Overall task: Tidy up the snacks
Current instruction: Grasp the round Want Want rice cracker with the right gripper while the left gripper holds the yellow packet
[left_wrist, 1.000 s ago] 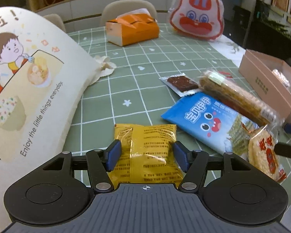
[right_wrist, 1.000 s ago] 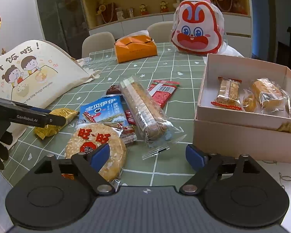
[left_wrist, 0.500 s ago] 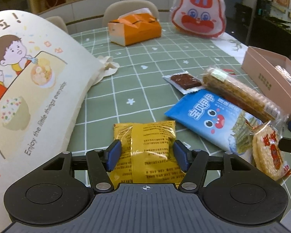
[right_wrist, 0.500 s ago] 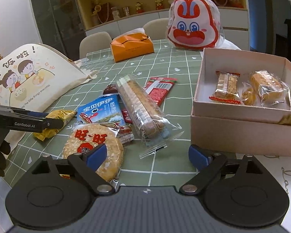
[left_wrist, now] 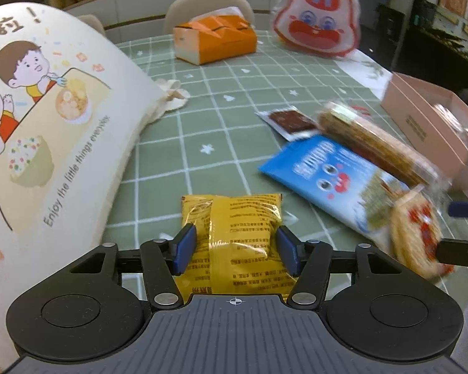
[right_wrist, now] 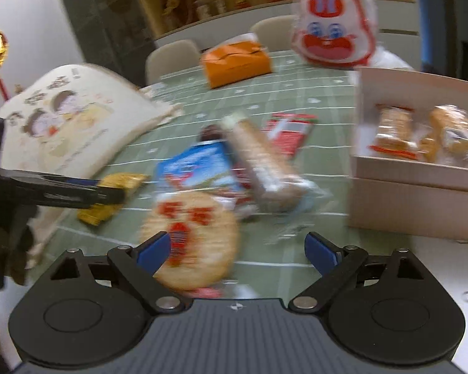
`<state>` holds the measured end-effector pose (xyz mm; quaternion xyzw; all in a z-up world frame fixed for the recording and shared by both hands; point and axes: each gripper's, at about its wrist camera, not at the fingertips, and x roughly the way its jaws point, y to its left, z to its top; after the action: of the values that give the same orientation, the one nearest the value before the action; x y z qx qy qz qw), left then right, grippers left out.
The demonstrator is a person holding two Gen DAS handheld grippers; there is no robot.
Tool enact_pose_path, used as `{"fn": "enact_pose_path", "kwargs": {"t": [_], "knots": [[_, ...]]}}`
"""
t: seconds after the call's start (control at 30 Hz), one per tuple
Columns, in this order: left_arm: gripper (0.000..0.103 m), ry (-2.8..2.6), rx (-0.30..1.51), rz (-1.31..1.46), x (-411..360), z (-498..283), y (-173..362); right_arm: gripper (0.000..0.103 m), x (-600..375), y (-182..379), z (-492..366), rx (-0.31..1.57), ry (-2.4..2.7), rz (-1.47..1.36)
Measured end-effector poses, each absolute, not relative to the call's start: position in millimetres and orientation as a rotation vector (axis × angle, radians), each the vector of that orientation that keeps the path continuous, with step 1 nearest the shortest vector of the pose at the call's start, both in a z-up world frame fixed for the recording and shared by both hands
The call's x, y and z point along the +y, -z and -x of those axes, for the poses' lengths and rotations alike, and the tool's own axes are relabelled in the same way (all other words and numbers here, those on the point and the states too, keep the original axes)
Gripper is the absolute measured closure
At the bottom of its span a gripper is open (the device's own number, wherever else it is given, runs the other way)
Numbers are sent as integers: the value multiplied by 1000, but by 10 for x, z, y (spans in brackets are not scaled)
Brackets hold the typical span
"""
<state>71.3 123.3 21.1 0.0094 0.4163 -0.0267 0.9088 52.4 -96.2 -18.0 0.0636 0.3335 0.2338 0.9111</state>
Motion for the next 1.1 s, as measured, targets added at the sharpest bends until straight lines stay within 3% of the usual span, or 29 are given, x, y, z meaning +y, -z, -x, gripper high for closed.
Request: {"fn": "enact_pose_path", "kwargs": {"t": [0.23,0.33,0.4,0.47,0.53,0.7,0.77,0.8,1.1], "knots": [[50,216,859,22,1047,-311,-268,10,-428,180,-559,724,-456,35],[52,319,846,28,909,-128,-255,10,-533,210,-573,752,-460,-28],[53,370,837,5,773,-27,-244,21,-688,191,-535,758,-466,-82],[53,421,830,-4,650,48,-233,42,-848,166,-441,757,-461,-91],[53,479,826,-6,540,113,-215,47,-1012,135,-293,743,-442,-75],[44,470,762,-181,237,286,-170,45,-1300,136,43,704,-319,44],[44,449,737,-240,161,329,-170,26,-1342,131,126,671,-277,95],[44,445,736,-251,147,333,-172,23,-1342,116,156,650,-269,116],[31,418,819,-82,468,94,-116,15,-926,65,79,586,-396,229]]}}
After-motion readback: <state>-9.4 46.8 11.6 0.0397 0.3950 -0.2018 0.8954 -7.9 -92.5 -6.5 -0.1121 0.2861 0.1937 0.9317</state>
